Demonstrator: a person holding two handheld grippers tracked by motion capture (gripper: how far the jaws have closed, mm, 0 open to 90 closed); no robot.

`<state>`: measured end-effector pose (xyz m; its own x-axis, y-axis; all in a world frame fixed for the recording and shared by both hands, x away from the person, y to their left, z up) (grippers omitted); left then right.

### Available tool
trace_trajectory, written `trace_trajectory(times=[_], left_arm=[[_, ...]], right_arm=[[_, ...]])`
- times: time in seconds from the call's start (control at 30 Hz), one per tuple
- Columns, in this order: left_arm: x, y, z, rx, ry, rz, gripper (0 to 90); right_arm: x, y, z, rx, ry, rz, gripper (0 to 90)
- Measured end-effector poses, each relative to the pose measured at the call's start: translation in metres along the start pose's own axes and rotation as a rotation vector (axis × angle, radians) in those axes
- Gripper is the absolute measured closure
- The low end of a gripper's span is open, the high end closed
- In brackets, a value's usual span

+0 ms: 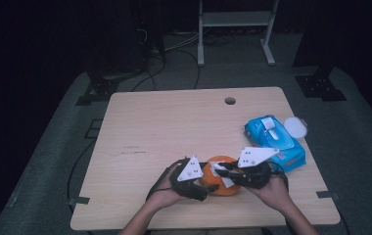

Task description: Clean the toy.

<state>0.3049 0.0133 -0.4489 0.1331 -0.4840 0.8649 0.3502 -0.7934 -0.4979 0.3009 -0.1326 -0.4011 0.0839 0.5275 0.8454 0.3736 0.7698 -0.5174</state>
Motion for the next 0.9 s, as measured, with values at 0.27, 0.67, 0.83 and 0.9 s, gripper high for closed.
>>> trace_trajectory(times=[0.27,0.67,0.83,0.9], left_arm=[[-0.004,-0.001,0.002,-0.008,-0.013,-0.016,30.5],[-0.01,0.002,0.0,0.013,0.039,0.034,29.9],[-0.013,0.003,0.005,0.002,-0.001,0.028,27.6],[-0.008,0.003,0.004,-0.038,-0.059,0.013,21.7]], right_arm=[[-0.006,-0.006,-0.01,-0.039,-0.012,0.044,76.6],[0.001,0.007,0.002,-0.005,-0.042,0.044,76.7],[-0.026,-0.017,-0.037,-0.083,0.094,0.043,76.7],[-0.032,-0.018,-0.039,-0.069,0.129,0.027,76.7]])
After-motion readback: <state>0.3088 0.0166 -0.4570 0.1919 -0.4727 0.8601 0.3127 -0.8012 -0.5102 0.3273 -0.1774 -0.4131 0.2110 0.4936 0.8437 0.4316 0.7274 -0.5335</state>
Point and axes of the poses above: each handheld gripper's, and its own axes: y roughly forward along the jaws, x roughly out of its top, z roughly to its left, the point moved 5 cm from there along y, roughly forward along the jaws, and after that the axes turned 4 degrees about -y, right-handed, at the moved point
